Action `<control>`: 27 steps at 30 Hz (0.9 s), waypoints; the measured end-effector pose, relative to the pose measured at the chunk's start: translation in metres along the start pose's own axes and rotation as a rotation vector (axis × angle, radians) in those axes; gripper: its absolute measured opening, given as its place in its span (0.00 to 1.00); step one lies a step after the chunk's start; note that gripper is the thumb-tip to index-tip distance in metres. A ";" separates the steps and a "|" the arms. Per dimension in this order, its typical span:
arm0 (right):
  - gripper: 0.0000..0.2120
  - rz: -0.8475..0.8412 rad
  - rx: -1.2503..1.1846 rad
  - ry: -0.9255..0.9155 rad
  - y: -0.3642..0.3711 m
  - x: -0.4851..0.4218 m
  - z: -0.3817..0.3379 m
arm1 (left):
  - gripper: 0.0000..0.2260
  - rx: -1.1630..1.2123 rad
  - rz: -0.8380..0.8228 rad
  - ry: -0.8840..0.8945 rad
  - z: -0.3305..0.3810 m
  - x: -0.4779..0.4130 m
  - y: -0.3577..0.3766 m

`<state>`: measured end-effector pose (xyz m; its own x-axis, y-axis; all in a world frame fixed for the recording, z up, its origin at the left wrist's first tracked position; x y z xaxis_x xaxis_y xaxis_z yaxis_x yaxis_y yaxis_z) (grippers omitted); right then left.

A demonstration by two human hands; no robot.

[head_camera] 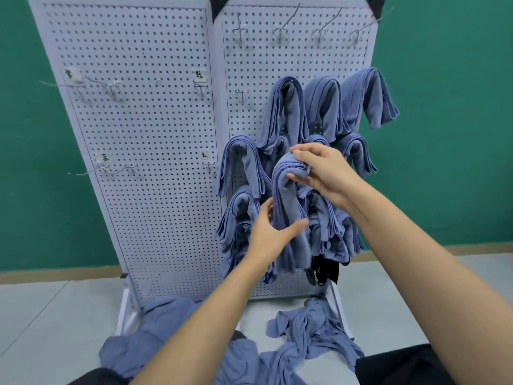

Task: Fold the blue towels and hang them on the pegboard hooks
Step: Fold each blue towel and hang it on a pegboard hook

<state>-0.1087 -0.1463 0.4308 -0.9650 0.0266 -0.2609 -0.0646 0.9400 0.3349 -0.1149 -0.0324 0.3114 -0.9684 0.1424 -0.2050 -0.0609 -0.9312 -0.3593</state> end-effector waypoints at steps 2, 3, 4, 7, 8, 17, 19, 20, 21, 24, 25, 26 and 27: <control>0.04 0.005 -0.041 -0.012 -0.001 0.000 -0.006 | 0.40 -0.042 0.089 -0.005 0.005 -0.003 0.003; 0.04 0.017 -0.061 -0.018 -0.005 0.000 -0.009 | 0.36 -0.084 0.156 -0.003 0.006 -0.005 -0.001; 0.05 0.033 -0.082 -0.023 -0.010 -0.001 -0.012 | 0.29 -0.130 0.228 0.014 0.007 -0.009 -0.008; 0.06 0.107 -0.132 -0.031 -0.035 -0.003 -0.018 | 0.13 -0.183 0.369 0.078 0.012 -0.014 -0.037; 0.07 0.138 -0.134 -0.024 -0.045 -0.002 -0.016 | 0.11 -0.194 0.388 0.097 0.016 -0.016 -0.047; 0.10 0.138 0.677 0.107 -0.072 -0.005 0.058 | 0.08 -0.441 0.445 0.067 0.055 -0.034 -0.114; 0.11 0.087 0.685 -0.094 -0.042 -0.006 0.042 | 0.08 -0.481 0.462 0.065 0.065 -0.036 -0.117; 0.12 0.031 0.669 -0.171 -0.022 -0.005 0.036 | 0.07 -0.495 0.471 0.067 0.070 -0.037 -0.119; 0.15 -0.027 0.675 -0.225 -0.005 -0.006 0.032 | 0.07 -0.503 0.480 0.072 0.075 -0.038 -0.119; 0.26 -0.065 0.885 -0.338 0.029 -0.014 0.028 | 0.06 -0.481 0.479 0.092 0.087 -0.044 -0.119; 0.27 -0.030 0.979 -0.376 0.033 -0.019 0.026 | 0.06 -0.474 0.470 0.097 0.090 -0.046 -0.119; 0.25 0.008 1.049 -0.408 0.034 -0.023 0.022 | 0.06 -0.471 0.461 0.107 0.093 -0.049 -0.120; 0.22 0.035 1.074 -0.437 0.034 -0.026 0.016 | 0.06 -0.471 0.452 0.120 0.095 -0.052 -0.122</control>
<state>-0.0816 -0.1092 0.4343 -0.7783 -0.0238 -0.6274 0.4115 0.7355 -0.5383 -0.0805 0.0420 0.4521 -0.8382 -0.1661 -0.5195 0.4840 -0.6655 -0.5682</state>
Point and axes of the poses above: each hand's wrist, its own x-axis away from the middle knuckle, its own y-axis out of the palm, z = x × y, the point moved 8 cm from there along -x, towards the middle knuckle, and after that the axes turned 12 degrees about -x, right-handed, at the moved point
